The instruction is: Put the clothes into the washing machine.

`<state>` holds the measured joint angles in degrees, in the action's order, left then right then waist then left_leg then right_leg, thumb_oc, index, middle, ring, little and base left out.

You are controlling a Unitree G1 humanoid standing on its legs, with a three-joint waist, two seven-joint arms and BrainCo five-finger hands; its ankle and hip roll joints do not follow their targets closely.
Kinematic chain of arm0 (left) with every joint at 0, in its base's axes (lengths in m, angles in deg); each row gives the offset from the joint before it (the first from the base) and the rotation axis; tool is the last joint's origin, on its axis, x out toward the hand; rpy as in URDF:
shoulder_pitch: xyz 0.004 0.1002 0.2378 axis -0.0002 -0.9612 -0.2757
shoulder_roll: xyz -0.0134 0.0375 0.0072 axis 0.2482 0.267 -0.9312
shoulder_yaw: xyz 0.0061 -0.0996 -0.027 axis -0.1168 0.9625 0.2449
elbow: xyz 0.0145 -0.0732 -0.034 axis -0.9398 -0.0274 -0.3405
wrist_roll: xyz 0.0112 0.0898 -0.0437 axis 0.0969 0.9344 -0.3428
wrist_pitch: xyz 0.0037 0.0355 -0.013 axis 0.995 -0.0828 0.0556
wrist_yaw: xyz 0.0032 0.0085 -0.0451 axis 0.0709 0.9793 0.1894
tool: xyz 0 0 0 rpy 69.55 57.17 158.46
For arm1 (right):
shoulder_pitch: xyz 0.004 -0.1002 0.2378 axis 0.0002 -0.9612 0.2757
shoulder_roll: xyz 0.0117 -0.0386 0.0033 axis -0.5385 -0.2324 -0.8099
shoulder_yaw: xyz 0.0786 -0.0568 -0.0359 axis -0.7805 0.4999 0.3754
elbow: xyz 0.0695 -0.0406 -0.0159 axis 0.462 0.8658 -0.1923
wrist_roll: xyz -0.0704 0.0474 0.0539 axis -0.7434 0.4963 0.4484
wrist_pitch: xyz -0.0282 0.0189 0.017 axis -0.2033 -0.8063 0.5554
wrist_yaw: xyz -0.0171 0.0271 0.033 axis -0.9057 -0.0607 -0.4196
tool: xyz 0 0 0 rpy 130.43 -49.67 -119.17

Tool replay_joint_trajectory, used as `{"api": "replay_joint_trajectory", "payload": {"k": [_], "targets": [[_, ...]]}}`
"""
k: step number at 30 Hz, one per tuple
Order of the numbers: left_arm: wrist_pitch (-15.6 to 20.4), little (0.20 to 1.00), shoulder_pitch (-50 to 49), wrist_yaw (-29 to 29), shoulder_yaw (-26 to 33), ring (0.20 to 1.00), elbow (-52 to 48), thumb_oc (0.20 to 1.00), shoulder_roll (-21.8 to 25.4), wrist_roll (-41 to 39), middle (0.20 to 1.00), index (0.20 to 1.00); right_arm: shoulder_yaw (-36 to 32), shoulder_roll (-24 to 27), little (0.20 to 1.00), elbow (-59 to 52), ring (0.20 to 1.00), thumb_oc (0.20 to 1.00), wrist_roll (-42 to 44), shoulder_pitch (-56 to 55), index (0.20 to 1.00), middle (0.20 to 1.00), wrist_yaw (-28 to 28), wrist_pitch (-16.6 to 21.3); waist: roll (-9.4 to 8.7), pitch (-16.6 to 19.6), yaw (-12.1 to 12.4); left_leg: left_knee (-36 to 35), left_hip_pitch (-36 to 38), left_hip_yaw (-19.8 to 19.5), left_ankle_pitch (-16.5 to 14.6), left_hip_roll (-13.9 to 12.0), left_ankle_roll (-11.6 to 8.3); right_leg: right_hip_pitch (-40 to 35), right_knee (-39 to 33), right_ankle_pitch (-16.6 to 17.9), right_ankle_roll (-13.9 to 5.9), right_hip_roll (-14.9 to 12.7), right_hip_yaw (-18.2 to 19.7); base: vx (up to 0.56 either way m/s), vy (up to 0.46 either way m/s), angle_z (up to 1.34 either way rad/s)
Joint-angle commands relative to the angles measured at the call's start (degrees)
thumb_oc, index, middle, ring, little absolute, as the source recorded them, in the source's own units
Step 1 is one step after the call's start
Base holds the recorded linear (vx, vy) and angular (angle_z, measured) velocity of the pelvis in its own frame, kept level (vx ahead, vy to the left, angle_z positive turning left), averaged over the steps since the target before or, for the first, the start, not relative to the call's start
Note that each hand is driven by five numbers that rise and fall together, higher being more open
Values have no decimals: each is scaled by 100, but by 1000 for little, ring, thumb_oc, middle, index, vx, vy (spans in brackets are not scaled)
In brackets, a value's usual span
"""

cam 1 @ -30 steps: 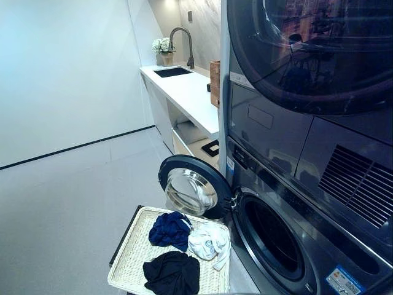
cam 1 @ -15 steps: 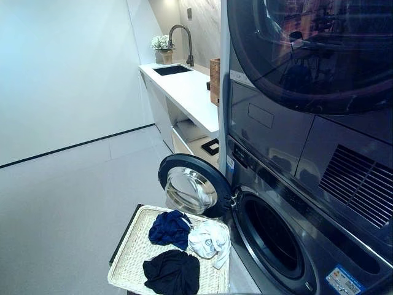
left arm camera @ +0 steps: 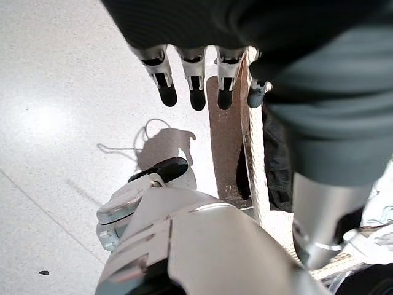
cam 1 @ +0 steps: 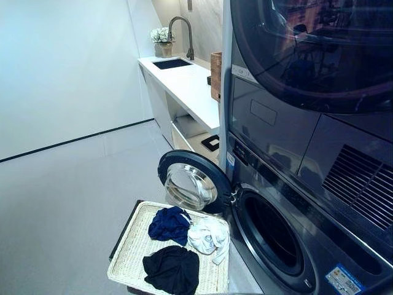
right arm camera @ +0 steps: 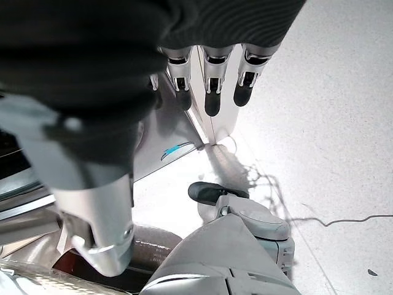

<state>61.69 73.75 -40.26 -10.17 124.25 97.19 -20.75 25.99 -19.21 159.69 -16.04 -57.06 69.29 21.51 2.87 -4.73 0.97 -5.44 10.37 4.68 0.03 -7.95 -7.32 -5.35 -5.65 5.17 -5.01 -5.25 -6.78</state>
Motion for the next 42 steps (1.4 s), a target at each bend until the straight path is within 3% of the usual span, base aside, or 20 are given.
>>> {"api": "replay_joint_trajectory", "payload": {"k": [1, 5, 6, 9, 10, 16, 19, 24, 25, 26, 29, 30, 36, 42], "targets": [[529, 1000, 716, 460, 63, 1000, -121, 1000, 223, -483, 1000, 1000, 113, 75, 1000, -89, 1000, 1000, 216, 627, 1000, 1000, -42, 421, -250, -392, 159, 44, -89, 80, -204, 419, 353, -61, 91, -286, -237, -129, 74, 0, 0, 0], [953, 1000, 976, 948, -24, 1000, -289, 1000, 311, -879, 1000, 1000, 162, 208, 1000, -276, 1000, 1000, 403, 866, 1000, 1000, -97, 713, -205, -699, 129, 44, -421, 57, -92, 409, 369, 374, 219, -248, -215, -125, 76, -168, 5, 0], [1316, 1000, 1306, 1350, -45, 1000, -441, 1000, 356, -1124, 1000, 1000, 229, 312, 1000, -398, 1000, 1000, 554, 1160, 1000, 1000, -176, 953, -174, -1045, 109, 44, -809, -21, 25, 440, 391, 842, 354, -200, -177, -92, 85, -304, -4, 2], [1574, 1000, 1590, 1691, -60, 1000, -623, 1000, 382, -1333, 1000, 1000, 299, 414, 1000, -485, 1000, 1000, 715, 1412, 1000, 1000, -245, 1115, -155, -1318, 115, 44, -1160, -114, 128, 507, 416, 1202, 435, -145, -147, -43, 91, -203, 8, 8], [1884, 1000, 1782, 1986, -56, 1000, -801, 1000, 424, -1389, 1000, 1000, 324, 495, 1000, -572, 1000, 1000, 774, 1619, 1000, 1000, -317, 1173, -142, -1530, 120, 75, -1447, -198, 184, 558, 430, 1505, 515, -103, -146, -28, 100, -107, 35, 12], [2234, 1000, 2255, 2671, -10, 1000, -1303, 1000, 606, -1325, 1000, 1000, 367, 653, 1000, -619, 1000, 1000, 944, 2076, 1000, 1000, -404, 1230, -132, -1955, 142, 164, -2060, -360, 316, 637, 442, 2170, 757, -33, -161, -6, 111, -83, 26, 1], [2369, 1000, 2821, 3456, 44, 1000, -1645, 1000, 795, -909, 1000, 1000, 447, 776, 1000, -685, 1000, 1000, 1132, 2513, 1000, 1000, -381, 1303, -244, -2339, 183, 630, -2771, -423, 307, 705, 422, 2821, 1094, 2, -208, -30, 31, -126, -25, 1], [2314, 1000, 3154, 4068, 19, 1000, -1927, 1000, 1010, -322, 1000, 1000, 507, 811, 1000, -829, 1000, 1000, 1268, 2716, 1000, 1000, -393, 1335, -361, -2506, 196, 942, -3261, -430, 308, 720, 387, 3269, 1346, 24, -234, -37, -46, -47, -35, 0], [2258, 1000, 3390, 4605, -126, 1000, -2136, 1000, 1181, 345, 1000, 1000, 596, 846, 1000, -995, 1000, 1000, 1384, 2760, 1000, 1000, -428, 1449, -417, -2506, 180, 1179, -3772, -465, 328, 754, 365, 3733, 1560, 47, -247, -22, -88, -31, -41, 2], [2258, 1000, 3390, 4605, -126, 1000, -2136, 1000, 1181, 345, 1000, 1000, 596, 846, 1000, -995, 1000, 1000, 1384, 2760, 1000, 1000, -428, 1449, -417, -2506, 180, 1179, -3772, -465, 328, 754, 365, 3733, 1560, 47, -247, -22, -88, -52, -63, 3], [2069, 1000, 3681, 4960, -429, 1000, -2304, 1000, 1422, 1327, 1000, 1000, 662, 937, 1000, -1234, 1000, 1000, 1485, 2851, 1000, 1000, -486, 1507, -427, -2506, 145, 1578, -4437, -556, 314, 819, 350, 4316, 1872, 46, -257, -16, -135, -24, -29, 9], [1919, 1000, 3823, 4964, -612, 1000, -2327, 1000, 1545, 1782, 1000, 1000, 675, 997, 1000, -1316, 1000, 1000, 1502, 2889, 1000, 1000, -478, 1527, -417, -2506, 123, 1697, -4639, -575, 303, 831, 348, 4505, 1978, 40, -258, -12, -138, 2, -9, 10], [1592, 1000, 4426, 4902, -1309, 1000, -2145, 1000, 1943, 2623, 1000, 1000, 756, 1259, 1000, -1520, 1000, 1000, 1526, 3146, 1000, 1000, -383, 1638, -336, -2506, 17, 1927, -5212, -573, 299, 871, 346, 5083, 2201, 41, -250, 32, -123, 3, 9, 0], [1560, 1000, 4841, 4702, -1763, 1000, -1819, 1000, 2162, 2721, 1000, 1000, 901, 1414, 1000, -1728, 1000, 1000, 1576, 3380, 1000, 1000, -280, 1721, -309, -2506, -81, 2090, -5625, -562, 326, 856, 310, 5480, 2354, 48, -232, 62, -100, 2, 5, 0]]}}
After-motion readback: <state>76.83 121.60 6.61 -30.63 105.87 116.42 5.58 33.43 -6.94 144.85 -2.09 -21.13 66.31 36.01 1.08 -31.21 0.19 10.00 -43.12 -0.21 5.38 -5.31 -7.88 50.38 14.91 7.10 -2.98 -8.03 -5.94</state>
